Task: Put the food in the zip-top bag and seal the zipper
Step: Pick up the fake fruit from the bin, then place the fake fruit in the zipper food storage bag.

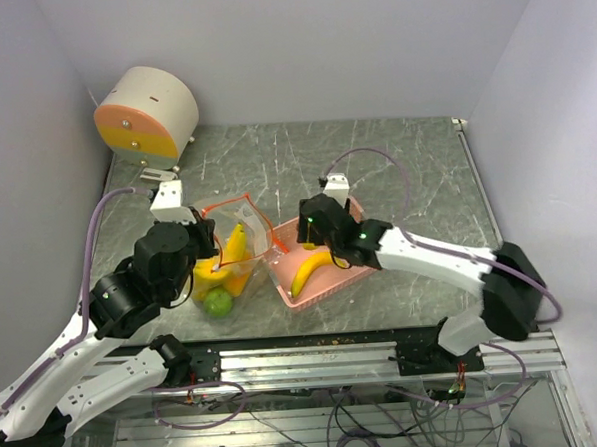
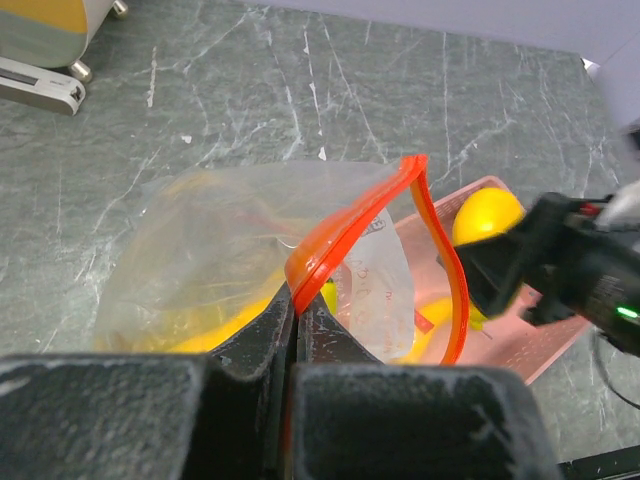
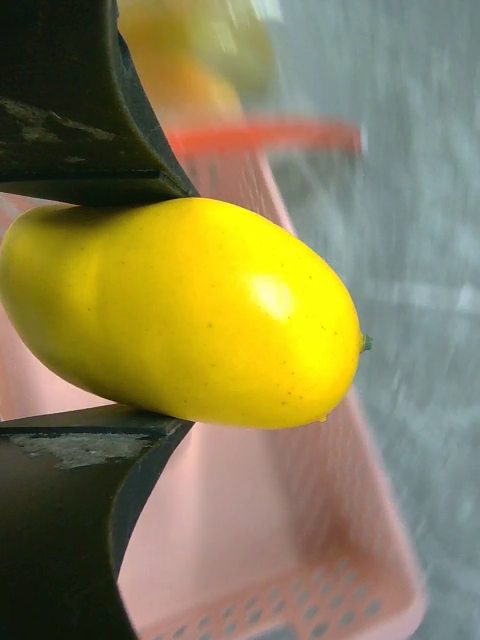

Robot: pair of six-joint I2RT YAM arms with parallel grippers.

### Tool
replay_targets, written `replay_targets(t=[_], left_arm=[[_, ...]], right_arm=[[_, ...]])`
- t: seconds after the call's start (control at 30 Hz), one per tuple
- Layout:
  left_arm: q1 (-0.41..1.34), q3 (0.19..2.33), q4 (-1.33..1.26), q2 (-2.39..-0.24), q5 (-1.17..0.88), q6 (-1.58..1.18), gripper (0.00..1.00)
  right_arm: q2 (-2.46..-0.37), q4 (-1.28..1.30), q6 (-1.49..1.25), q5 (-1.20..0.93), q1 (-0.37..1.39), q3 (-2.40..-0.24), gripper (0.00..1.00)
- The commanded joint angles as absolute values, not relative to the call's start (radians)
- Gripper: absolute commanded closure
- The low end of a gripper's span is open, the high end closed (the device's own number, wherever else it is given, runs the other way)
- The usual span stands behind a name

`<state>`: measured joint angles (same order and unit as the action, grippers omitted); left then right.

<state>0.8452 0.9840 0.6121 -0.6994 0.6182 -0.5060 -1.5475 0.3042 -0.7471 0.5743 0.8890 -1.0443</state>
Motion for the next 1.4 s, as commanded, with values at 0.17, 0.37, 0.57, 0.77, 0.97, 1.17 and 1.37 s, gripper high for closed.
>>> replay_targets(t=[0.17, 0.37, 0.57, 0.77, 0.97, 1.17, 1.37], left_arm=[[0.841, 0.976, 0.617, -0.702, 0.608, -0.537, 0.93], [0.840, 0.977, 0.608, -0.705, 0.579, -0.547, 0.93], [0.841, 1.001, 0.623, -0.706, 0.548, -0.552, 0.93], [0.841, 1.014, 0.624, -0.696, 0.531, -0.555, 0.93], [0.841, 1.023, 0.628, -0.696, 0.528, -0.557, 0.93], [0.841, 1.024, 0.618, -0.708, 0.523, -0.558, 0.93], [0.841, 1.014, 0.609, -0.718, 0.525, -0.559, 0.93]], right_arm=[[-1.195, -0.187, -0.441, -0.022, 0.937, -0.899, 0.68], [-1.326, -0.318, -0.427, -0.355, 0.953, -1.019, 0.69], [-1.463, -0.310, -0.407, -0.278, 1.011, -1.129, 0.68], [-1.550, -0.210, -0.337, -0.102, 1.035, -1.207, 0.61], [-1.571, -0.166, -0.307, 0.096, 1.050, -1.185, 0.25], [-1.562, -0.171, -0.296, 0.065, 1.050, -1.189, 0.00], [-1.485, -0.142, -0.298, 0.076, 1.051, -1.168, 0.00]])
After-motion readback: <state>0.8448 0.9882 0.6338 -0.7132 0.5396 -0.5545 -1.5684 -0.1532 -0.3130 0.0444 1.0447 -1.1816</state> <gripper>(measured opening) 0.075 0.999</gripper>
